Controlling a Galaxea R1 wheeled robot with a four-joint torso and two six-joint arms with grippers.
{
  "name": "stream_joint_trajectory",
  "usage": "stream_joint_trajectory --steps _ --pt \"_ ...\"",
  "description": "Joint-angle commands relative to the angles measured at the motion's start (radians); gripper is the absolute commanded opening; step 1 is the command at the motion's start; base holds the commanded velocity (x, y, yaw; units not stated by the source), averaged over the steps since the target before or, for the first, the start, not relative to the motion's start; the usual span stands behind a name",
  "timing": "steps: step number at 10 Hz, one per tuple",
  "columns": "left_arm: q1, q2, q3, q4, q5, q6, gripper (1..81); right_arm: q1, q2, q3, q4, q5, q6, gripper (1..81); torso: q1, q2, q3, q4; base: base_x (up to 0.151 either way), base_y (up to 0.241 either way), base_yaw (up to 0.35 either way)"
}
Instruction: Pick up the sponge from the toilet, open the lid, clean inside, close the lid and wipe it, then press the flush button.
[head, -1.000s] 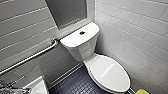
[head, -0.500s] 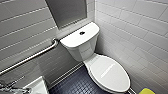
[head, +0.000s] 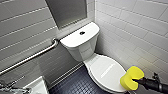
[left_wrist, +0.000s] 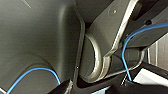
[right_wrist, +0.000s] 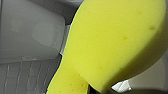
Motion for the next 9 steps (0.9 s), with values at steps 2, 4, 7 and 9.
stream_joint_trajectory --steps 2,4,7,9 --pt "0.018 -0.016 0.023 0.002 0.070 0.003 81.1 0.290 0.263 -0.142 -0.046 -0.360 0.004 1.0 0.000 0.000 0.000 0.000 0.000 0.000 0.000" --pt "0.018 -0.018 0.021 0.000 0.072 0.001 81.1 0.348 0.395 -0.248 -0.044 -0.417 0.004 1.0 0.000 0.000 0.000 0.000 0.000 0.000 0.000" --pt "0.018 -0.022 0.017 -0.004 0.070 0.001 81.1 0.387 0.597 -0.443 -0.054 -0.405 0.004 1.0 0.000 0.000 0.000 0.000 0.000 0.000 0.000" --pt "0.018 -0.024 0.012 -0.004 0.072 0.000 81.1 0.409 0.713 -0.614 -0.055 -0.376 -0.006 1.0 0.000 0.000 0.000 0.000 0.000 0.000 0.000"
